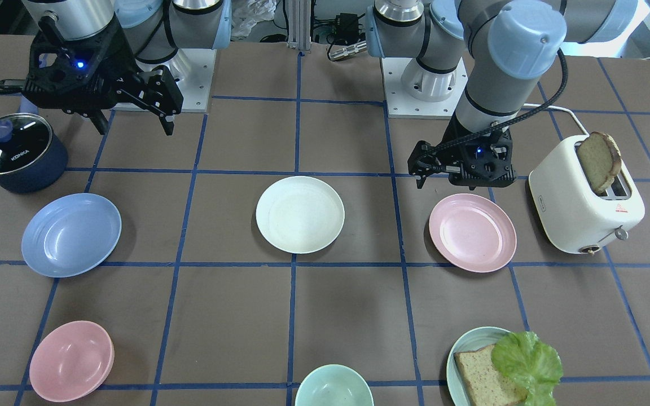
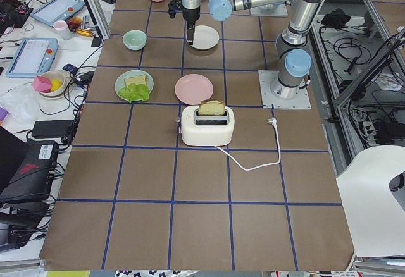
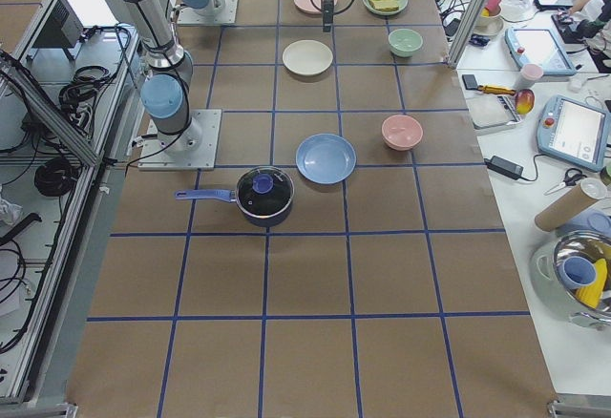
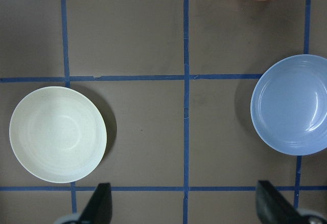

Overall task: Stack three plates with pink and blue
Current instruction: 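Lower the left gripper onto the pink plate's rim and close, then lift the pink plate with left gripper while right gripper grasps blue plate, then carry the pink plate with the left gripper onto the cream plate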

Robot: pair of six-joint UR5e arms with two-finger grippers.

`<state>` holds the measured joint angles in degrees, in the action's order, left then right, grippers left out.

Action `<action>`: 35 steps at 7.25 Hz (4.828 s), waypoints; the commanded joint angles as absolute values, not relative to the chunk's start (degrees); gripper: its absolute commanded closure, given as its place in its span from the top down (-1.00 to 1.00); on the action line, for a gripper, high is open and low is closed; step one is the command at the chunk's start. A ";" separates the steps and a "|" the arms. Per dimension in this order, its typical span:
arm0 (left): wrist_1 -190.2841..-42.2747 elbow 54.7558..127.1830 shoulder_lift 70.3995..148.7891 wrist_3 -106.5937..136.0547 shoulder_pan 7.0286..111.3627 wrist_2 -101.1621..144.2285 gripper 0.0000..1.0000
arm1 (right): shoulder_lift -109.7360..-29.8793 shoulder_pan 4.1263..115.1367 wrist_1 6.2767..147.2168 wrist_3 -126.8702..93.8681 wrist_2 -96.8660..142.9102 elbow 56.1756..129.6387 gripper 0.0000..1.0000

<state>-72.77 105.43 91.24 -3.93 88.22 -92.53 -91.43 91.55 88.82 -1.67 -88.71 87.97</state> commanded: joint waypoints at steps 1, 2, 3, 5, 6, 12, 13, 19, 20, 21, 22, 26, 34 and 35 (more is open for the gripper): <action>-66.55 110.90 92.37 -3.43 88.07 -93.87 1.00 | -91.49 91.58 88.77 -1.67 -88.68 87.98 1.00; -61.92 113.35 93.16 -3.51 88.07 -93.78 1.00 | -91.41 91.58 88.86 -1.67 -88.68 87.98 1.00; -57.26 116.60 93.95 -3.52 87.81 -93.69 1.00 | -91.41 91.58 88.94 -1.67 -88.68 87.98 1.00; -50.12 119.88 96.58 -3.52 87.54 -93.78 0.82 | -91.32 91.58 88.94 -1.67 -88.68 87.98 1.00; -49.49 119.80 98.07 -3.52 87.37 -93.78 0.65 | -91.32 91.50 88.95 -1.58 -88.68 87.98 1.00; -42.98 119.88 104.41 -3.95 86.05 -94.39 0.23 | -90.19 90.71 89.03 0.07 -88.95 88.07 1.00; -42.98 119.88 104.85 -4.04 85.26 -94.48 0.23 | -88.17 89.40 89.03 5.92 -89.38 87.98 1.00; -42.98 119.97 106.17 -3.96 84.99 -97.20 -0.16 | -75.08 69.65 97.70 36.08 -89.82 89.03 1.00; -42.89 119.97 106.52 -3.87 84.99 -97.21 -0.31 | -73.49 66.65 99.91 40.91 -89.74 89.82 1.00; -42.89 119.80 106.78 -3.87 84.99 -97.21 -0.31 | -71.21 64.62 103.50 41.48 -89.74 91.30 1.00; -41.76 119.79 107.14 -3.52 84.99 -97.21 -0.33 | -69.10 63.03 105.97 43.40 -89.74 92.80 1.00; -41.48 119.62 107.05 -3.16 85.60 -96.94 -0.84 | -65.31 57.33 121.33 51.49 -89.21 102.62 0.98; -42.71 114.79 105.73 0.35 97.89 -101.51 -0.91 | -68.18 57.48 121.57 51.60 -89.39 105.21 -1.00; -43.06 112.96 106.43 0.87 99.22 -101.34 -0.92 | -69.77 59.31 118.51 50.72 -89.21 104.16 -1.00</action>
<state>-42.71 114.65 105.88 0.28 97.34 -101.12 -67.94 57.78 121.41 51.54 -89.43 104.98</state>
